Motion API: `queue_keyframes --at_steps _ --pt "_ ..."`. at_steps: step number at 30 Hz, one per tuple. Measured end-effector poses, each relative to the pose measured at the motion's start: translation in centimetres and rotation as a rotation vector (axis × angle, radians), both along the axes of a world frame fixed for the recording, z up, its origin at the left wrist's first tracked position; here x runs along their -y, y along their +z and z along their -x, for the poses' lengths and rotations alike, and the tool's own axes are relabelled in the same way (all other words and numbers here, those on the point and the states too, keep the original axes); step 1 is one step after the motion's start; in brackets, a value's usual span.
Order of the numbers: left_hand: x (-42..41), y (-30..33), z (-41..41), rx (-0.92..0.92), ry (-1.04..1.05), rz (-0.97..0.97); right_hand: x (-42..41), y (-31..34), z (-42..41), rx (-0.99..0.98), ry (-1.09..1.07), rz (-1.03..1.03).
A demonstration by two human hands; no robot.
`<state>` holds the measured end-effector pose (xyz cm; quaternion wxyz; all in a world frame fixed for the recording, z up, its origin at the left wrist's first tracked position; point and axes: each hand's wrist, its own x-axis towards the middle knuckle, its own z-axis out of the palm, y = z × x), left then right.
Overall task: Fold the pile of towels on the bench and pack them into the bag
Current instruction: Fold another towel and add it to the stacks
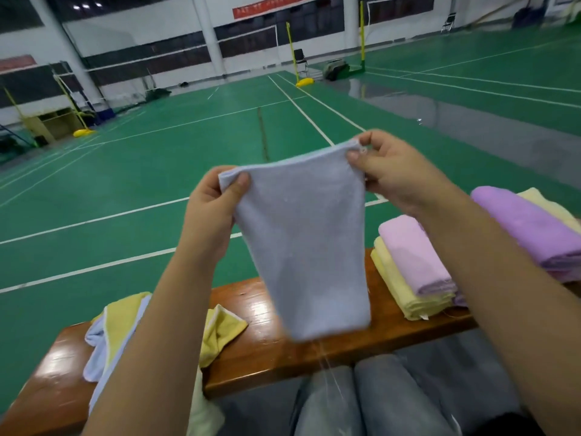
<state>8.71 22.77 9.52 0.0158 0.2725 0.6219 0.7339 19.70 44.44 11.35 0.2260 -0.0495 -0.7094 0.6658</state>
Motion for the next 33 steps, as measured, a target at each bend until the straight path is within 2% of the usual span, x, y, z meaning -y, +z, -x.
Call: queue_keyframes --at_steps 3,5,7,11,14,16,22,27,30,33 --pt "1.3 0.2 -0.6 -0.056 -0.083 -0.052 0.3 0.3 -1.5 -0.143 0.012 -0.063" --pt "2.3 -1.7 -1.4 -0.042 -0.116 -0.003 0.5 -1.6 -2.7 -0.137 0.023 -0.114" --pt "3.1 -5.2 -2.2 -0.002 -0.101 0.101 0.4 -5.3 -3.6 -0.045 0.051 -0.159" --pt "4.2 -13.8 -5.0 0.167 -0.058 0.422 0.6 -15.5 -5.8 0.278 0.106 -0.205" --pt "5.7 -19.2 -6.9 0.307 -0.155 0.608 1.3 -21.8 -8.1 0.499 0.175 -0.183" --pt "6.7 -20.7 -7.8 0.34 -0.199 0.649 1.6 -23.7 -9.2 0.594 0.218 -0.156" --pt "8.2 -20.3 -9.2 0.334 -0.264 0.641 1.3 -22.7 -10.6 0.658 0.287 -0.053" --pt "8.2 -18.8 -8.8 0.322 -0.256 0.607 1.3 -20.4 -10.7 0.589 0.313 0.094" --pt "7.2 -18.1 -8.1 0.353 -0.196 0.576 1.2 -19.7 -9.4 0.538 0.224 0.126" --pt "5.3 -17.5 -5.9 0.381 -0.129 0.56 1.1 -19.9 -6.5 0.501 0.088 0.067"
